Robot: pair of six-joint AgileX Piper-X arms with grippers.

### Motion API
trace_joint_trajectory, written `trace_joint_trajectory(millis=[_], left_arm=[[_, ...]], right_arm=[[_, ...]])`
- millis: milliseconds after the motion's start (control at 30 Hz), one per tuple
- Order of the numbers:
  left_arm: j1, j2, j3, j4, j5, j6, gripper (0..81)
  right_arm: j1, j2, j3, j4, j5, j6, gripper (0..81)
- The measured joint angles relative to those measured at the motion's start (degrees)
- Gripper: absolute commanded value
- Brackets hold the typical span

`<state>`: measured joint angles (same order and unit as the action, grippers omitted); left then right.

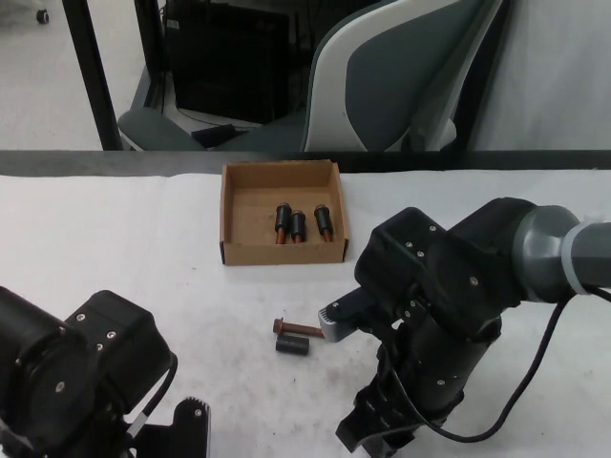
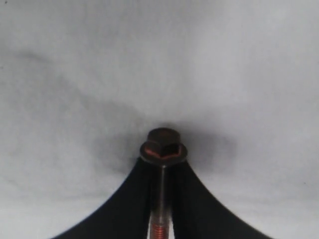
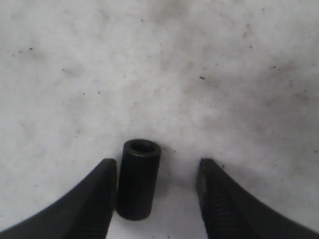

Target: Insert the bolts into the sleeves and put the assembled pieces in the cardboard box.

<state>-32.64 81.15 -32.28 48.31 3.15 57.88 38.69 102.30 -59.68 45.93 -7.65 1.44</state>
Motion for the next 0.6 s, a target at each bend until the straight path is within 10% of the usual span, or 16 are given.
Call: trace_joint_trajectory(millis=[367, 600], left_arm=[[0.0, 0.0, 0.0, 0.6, 0.0, 0.0, 0.8], [0.0, 0.0, 0.0, 1.0, 1.1, -2.0, 0.8]], right_arm=[[-0.3, 0.7, -0.7, -1.6, -5.9, 0.0, 0.6], [-0.3, 1.0, -0.7, -0.1, -10.1, 0.1, 0.0]])
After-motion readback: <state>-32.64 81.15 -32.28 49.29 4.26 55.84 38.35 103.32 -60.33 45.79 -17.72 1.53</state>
